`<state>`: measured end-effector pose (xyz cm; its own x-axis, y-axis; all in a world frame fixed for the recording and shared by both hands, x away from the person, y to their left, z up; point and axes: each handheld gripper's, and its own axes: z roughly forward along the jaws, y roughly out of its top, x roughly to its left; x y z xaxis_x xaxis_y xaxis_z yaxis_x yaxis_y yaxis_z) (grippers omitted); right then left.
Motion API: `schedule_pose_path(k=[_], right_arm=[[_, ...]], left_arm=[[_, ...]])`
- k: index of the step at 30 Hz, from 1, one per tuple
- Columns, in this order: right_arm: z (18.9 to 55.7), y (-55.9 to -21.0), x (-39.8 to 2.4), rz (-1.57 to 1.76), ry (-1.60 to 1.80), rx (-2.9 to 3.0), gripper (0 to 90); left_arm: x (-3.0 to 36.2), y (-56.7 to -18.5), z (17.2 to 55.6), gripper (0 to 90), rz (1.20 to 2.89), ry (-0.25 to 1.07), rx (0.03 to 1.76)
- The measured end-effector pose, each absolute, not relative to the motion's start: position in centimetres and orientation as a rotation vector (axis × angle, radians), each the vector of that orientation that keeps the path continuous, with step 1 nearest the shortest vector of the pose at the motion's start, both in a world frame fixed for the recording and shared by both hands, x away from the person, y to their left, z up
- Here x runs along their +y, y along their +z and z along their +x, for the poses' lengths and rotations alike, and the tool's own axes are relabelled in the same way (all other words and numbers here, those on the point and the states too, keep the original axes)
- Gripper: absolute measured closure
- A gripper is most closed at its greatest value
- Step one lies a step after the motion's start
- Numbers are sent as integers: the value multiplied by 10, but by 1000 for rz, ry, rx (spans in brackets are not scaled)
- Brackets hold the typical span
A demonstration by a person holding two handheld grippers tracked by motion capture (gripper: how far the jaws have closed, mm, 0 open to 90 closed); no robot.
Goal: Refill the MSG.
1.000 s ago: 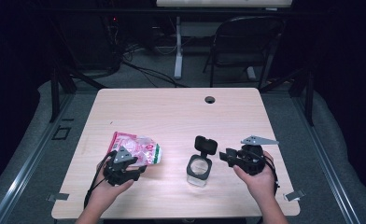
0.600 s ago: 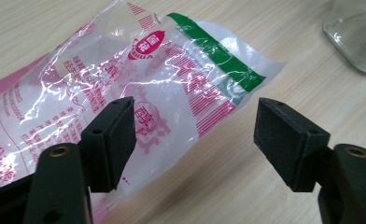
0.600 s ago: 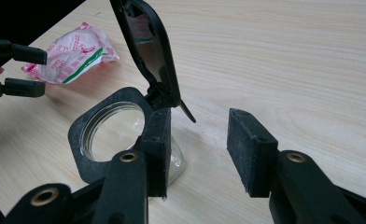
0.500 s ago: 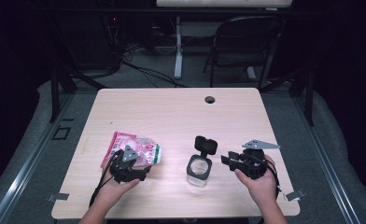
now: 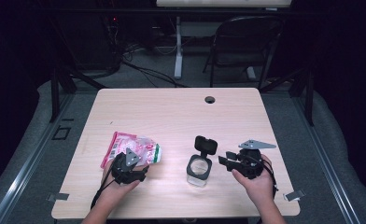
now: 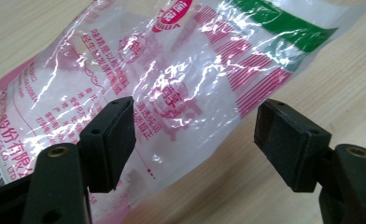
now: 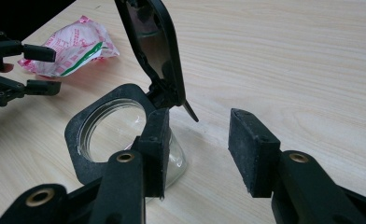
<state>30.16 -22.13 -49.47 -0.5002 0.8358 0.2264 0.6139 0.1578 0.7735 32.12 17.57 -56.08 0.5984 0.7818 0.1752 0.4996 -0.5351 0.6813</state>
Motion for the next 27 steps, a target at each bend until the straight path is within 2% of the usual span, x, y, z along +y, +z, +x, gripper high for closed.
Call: schedule_pose_path(k=[13, 23, 27], right_arm=[[302, -495, -220, 1400, 1250, 2189, 584], [302, -495, -221, 1402, 1252, 2187, 580], [302, -495, -220, 1403, 1253, 2187, 579]], left_arm=[[177, -568, 329, 324, 2237, 731, 1007], [188, -570, 334, 426, 2183, 682, 1061], [195, -569, 338, 442, 2128, 622, 1102]])
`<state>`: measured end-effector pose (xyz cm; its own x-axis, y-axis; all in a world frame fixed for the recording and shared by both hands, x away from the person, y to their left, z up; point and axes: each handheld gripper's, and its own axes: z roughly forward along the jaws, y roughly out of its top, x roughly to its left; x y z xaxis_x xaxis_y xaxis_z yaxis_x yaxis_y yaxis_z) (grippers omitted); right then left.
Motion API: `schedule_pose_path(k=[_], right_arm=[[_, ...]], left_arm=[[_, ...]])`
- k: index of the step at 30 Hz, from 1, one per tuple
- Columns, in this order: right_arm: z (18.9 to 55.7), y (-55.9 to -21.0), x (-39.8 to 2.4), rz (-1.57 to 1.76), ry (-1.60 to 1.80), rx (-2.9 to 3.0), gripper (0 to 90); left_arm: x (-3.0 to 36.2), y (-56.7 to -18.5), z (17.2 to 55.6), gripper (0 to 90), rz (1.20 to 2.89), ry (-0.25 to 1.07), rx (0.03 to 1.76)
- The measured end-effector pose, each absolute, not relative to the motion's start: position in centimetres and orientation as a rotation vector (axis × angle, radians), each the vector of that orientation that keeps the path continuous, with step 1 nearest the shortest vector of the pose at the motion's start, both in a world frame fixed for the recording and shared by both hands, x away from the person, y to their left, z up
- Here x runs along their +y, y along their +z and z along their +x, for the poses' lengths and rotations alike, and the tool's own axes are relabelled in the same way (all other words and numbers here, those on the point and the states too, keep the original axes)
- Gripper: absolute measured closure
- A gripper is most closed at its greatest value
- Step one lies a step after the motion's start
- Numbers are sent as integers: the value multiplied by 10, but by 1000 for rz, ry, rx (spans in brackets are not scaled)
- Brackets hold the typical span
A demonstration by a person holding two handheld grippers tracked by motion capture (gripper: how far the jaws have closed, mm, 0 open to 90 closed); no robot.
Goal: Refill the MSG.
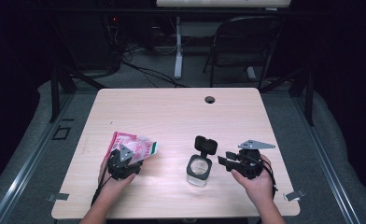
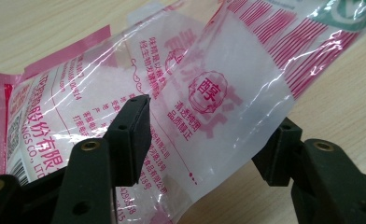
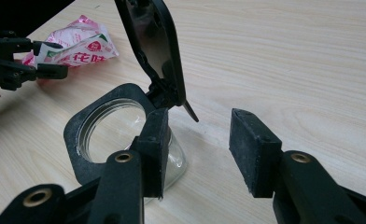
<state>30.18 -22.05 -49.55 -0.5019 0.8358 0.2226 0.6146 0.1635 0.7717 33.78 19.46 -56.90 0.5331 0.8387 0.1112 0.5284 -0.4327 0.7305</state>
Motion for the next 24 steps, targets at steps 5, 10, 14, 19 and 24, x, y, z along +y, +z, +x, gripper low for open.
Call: schedule_pose_path(k=[5, 10, 14, 19, 24], right_arm=[[302, -496, -220, 1407, 1263, 2182, 576], [302, -496, -221, 1406, 1265, 2182, 576], [302, -497, -221, 1409, 1260, 2179, 575], [301, -498, -221, 1412, 1251, 2180, 575], [301, -499, -222, 1422, 1262, 2174, 574]], left_arm=[[200, -567, 338, 618, 2087, 574, 1095], [203, -565, 338, 730, 2064, 549, 1107], [201, -566, 340, 797, 2079, 571, 1114], [197, -569, 344, 787, 2103, 582, 1124], [196, -572, 348, 773, 2123, 580, 1124]])
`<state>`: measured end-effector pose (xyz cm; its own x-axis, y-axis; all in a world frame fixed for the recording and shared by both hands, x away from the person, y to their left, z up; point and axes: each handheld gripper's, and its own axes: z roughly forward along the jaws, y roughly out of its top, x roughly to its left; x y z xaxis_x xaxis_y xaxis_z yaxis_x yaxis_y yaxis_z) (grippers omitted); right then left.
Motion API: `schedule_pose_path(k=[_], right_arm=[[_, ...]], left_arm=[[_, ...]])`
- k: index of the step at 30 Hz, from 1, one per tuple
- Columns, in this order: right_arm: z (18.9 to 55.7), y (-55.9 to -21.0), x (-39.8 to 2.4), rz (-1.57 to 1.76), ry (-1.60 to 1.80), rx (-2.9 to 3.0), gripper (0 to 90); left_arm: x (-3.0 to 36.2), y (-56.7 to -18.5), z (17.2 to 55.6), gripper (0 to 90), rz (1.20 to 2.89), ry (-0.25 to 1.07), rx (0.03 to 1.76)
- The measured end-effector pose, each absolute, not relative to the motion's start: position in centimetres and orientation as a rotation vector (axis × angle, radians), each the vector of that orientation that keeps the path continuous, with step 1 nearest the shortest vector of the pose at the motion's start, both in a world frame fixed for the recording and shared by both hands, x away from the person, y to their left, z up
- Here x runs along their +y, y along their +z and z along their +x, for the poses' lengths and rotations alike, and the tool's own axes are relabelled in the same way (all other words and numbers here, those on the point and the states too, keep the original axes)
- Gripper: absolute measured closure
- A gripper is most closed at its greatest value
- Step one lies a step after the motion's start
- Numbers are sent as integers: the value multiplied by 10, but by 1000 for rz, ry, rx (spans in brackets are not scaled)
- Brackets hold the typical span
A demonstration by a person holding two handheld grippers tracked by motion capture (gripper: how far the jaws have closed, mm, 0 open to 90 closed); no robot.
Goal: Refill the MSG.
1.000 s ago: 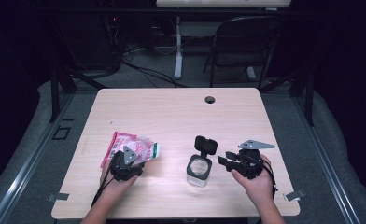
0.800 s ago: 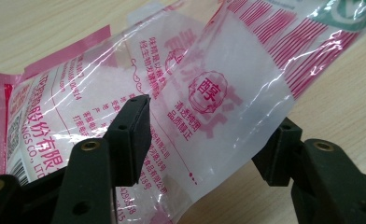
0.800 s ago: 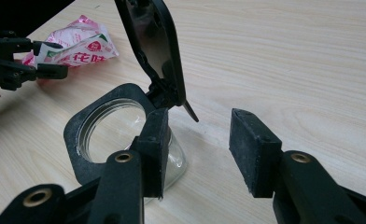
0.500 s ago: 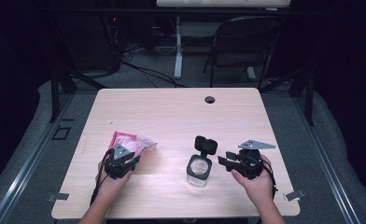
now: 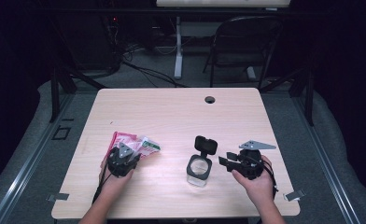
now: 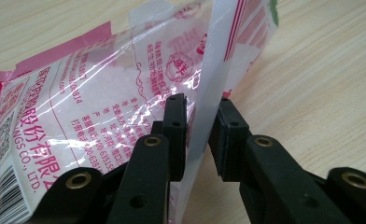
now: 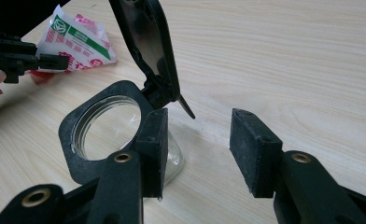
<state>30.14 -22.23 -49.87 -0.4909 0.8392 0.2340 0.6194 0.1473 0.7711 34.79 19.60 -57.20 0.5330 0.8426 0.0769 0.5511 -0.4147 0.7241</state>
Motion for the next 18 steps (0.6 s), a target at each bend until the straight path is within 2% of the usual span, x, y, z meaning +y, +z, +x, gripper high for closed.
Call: schedule_pose_path(k=[8, 18], right_arm=[[300, -499, -224, 1422, 1247, 2177, 574], [295, -499, -227, 1430, 1241, 2161, 571]], left_arm=[[198, -574, 353, 771, 2145, 565, 1115], [201, -570, 356, 889, 2177, 548, 1091]])
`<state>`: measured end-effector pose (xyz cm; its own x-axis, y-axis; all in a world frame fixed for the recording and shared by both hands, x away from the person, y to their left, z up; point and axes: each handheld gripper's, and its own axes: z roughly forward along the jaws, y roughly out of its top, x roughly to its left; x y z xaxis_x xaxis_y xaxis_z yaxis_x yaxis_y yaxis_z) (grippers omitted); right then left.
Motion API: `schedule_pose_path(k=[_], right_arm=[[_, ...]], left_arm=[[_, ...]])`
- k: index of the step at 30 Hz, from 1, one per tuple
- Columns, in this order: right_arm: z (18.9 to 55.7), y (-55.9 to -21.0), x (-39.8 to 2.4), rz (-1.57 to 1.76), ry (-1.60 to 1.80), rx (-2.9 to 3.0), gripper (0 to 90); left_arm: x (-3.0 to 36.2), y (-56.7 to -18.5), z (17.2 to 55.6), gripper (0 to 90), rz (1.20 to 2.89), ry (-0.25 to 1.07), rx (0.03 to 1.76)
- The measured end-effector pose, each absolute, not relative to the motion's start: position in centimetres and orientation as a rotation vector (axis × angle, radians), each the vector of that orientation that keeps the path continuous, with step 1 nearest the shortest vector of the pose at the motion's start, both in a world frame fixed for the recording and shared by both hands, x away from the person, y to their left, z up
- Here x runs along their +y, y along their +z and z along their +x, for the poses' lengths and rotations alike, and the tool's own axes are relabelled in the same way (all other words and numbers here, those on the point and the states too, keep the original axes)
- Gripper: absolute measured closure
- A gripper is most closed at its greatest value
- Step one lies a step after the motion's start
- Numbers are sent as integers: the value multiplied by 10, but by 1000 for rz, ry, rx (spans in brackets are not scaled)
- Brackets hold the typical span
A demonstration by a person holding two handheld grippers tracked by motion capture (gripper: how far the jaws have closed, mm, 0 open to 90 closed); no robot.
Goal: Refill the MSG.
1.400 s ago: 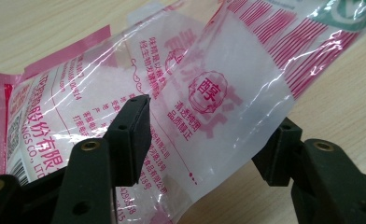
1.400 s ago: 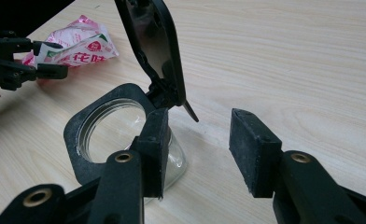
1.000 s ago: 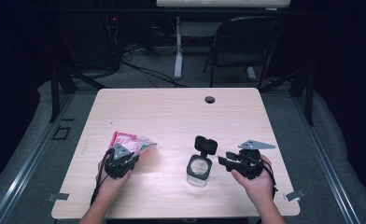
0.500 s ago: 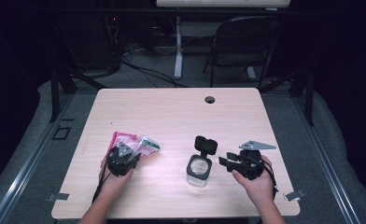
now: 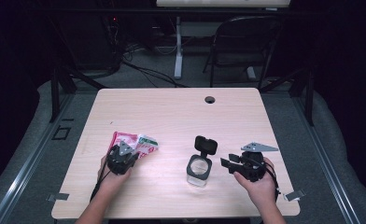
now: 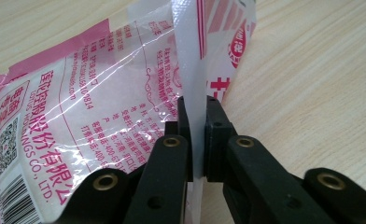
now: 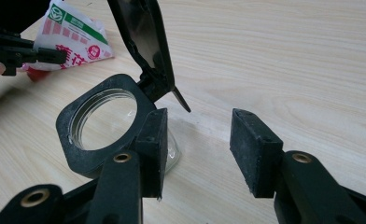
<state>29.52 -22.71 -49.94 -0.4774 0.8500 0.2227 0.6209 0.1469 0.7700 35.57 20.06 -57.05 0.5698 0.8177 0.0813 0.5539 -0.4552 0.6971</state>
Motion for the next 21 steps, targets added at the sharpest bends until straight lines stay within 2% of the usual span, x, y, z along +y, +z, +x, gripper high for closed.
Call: schedule_pose_path(k=[12, 21], right_arm=[[291, -495, -234, 1433, 1265, 2141, 570], [294, -496, -230, 1420, 1265, 2157, 566]], left_arm=[[211, -551, 353, 899, 2125, 548, 1098], [230, -529, 346, 900, 2059, 598, 1115]])
